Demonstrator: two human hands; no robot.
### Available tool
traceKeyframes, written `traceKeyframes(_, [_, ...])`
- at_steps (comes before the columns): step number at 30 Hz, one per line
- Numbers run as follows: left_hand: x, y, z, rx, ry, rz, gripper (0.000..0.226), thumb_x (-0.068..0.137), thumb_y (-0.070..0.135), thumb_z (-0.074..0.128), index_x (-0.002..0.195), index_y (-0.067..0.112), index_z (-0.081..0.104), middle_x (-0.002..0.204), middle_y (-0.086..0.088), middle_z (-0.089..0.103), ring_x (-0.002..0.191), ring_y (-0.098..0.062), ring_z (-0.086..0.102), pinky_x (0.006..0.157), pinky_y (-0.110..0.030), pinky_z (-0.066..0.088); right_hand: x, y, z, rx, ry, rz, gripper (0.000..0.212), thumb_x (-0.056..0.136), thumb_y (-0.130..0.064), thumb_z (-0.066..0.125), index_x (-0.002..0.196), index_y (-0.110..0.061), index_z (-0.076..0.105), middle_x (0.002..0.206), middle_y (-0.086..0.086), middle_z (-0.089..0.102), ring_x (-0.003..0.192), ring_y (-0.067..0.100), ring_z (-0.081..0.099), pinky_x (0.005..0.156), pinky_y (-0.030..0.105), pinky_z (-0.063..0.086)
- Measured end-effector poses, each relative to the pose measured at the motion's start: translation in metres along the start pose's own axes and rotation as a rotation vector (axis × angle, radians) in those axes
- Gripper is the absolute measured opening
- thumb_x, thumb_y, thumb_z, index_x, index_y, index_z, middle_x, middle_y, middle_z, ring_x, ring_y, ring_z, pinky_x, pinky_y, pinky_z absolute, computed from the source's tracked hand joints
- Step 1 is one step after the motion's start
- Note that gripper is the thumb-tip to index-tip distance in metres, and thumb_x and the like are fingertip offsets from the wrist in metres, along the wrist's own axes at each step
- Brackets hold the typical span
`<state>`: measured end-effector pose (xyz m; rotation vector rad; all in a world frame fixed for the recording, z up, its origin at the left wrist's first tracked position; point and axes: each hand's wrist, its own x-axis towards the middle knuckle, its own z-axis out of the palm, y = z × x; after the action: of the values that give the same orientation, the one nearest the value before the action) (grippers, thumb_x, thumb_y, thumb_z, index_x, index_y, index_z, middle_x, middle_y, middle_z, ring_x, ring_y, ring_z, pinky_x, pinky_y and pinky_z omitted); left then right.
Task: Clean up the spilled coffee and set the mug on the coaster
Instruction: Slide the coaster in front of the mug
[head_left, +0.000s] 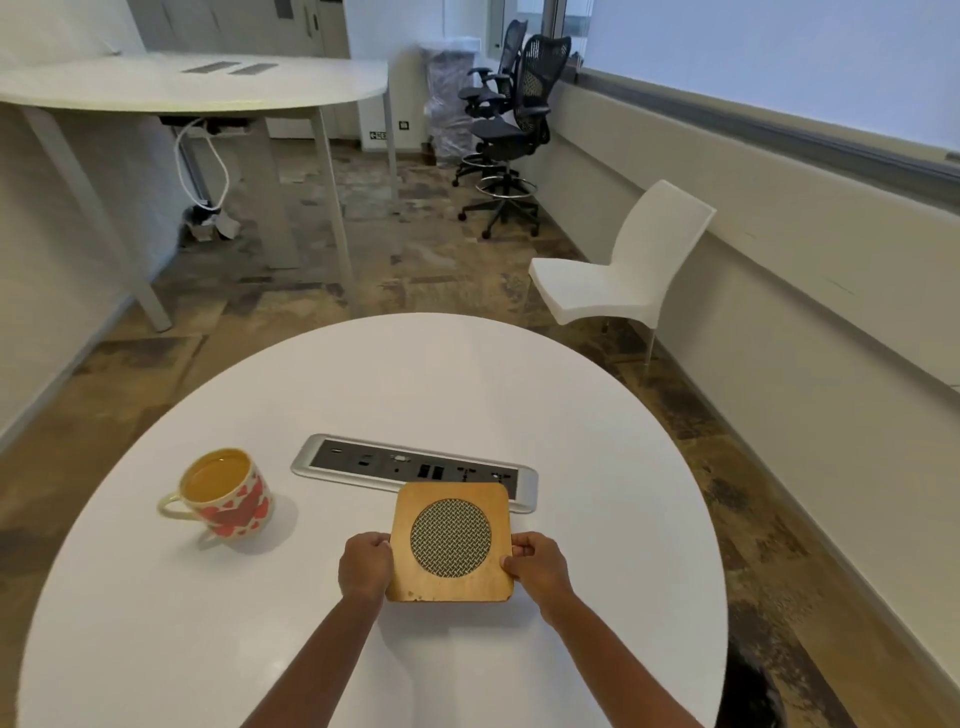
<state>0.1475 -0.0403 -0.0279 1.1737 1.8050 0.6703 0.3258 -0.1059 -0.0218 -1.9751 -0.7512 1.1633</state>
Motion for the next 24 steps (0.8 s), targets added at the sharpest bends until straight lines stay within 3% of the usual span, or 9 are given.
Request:
traceKeyframes(6, [0.021,-0.024,-0.041,0.083,0.006,-0.001,0.029,0.087,-0.005,0.04,0.098,-0.008,0.066,0.107,-0.025,0.067,0.098,-0.039,0.058,0.082,-0.035,0.044,-0.017,-0.001,0.062,-0.038,0.04,0.022,0.028,0.082,0.005,0.059,0.11,0.003,0.059,0.093,0.009,0.058,0.089,0.02,0.055,0.089,0.033,0.049])
traceKeyframes(12, [0.041,-0.037,-0.062,0.14,0.008,-0.025,0.027,0.087,-0.003,0.041,0.097,-0.01,0.065,0.106,-0.027,0.066,0.098,-0.041,0.058,0.086,-0.04,0.045,-0.023,-0.006,0.102,-0.04,0.094,0.039,0.028,0.083,0.005,0.056,0.111,0.003,0.06,0.113,0.017,0.066,0.105,0.027,0.06,0.09,0.031,0.048])
traceKeyframes(16, [0.049,-0.042,-0.066,0.155,-0.018,-0.038,0.029,0.087,-0.002,0.043,0.107,-0.007,0.062,0.114,-0.025,0.064,0.106,-0.04,0.056,0.093,-0.04,0.044,-0.022,-0.007,0.117,-0.041,0.128,0.055,0.028,0.083,0.005,0.056,0.111,0.002,0.062,0.112,0.016,0.067,0.092,0.02,0.058,0.084,0.027,0.047])
traceKeyframes(24, [0.059,-0.042,-0.07,0.193,-0.05,-0.003,0.03,0.086,-0.001,0.043,0.111,-0.004,0.059,0.118,-0.024,0.062,0.109,-0.039,0.054,0.095,-0.041,0.042,-0.022,-0.003,0.135,-0.056,0.218,0.096,0.028,0.082,0.005,0.057,0.109,0.001,0.062,0.109,0.015,0.068,0.093,0.02,0.06,0.076,0.021,0.042])
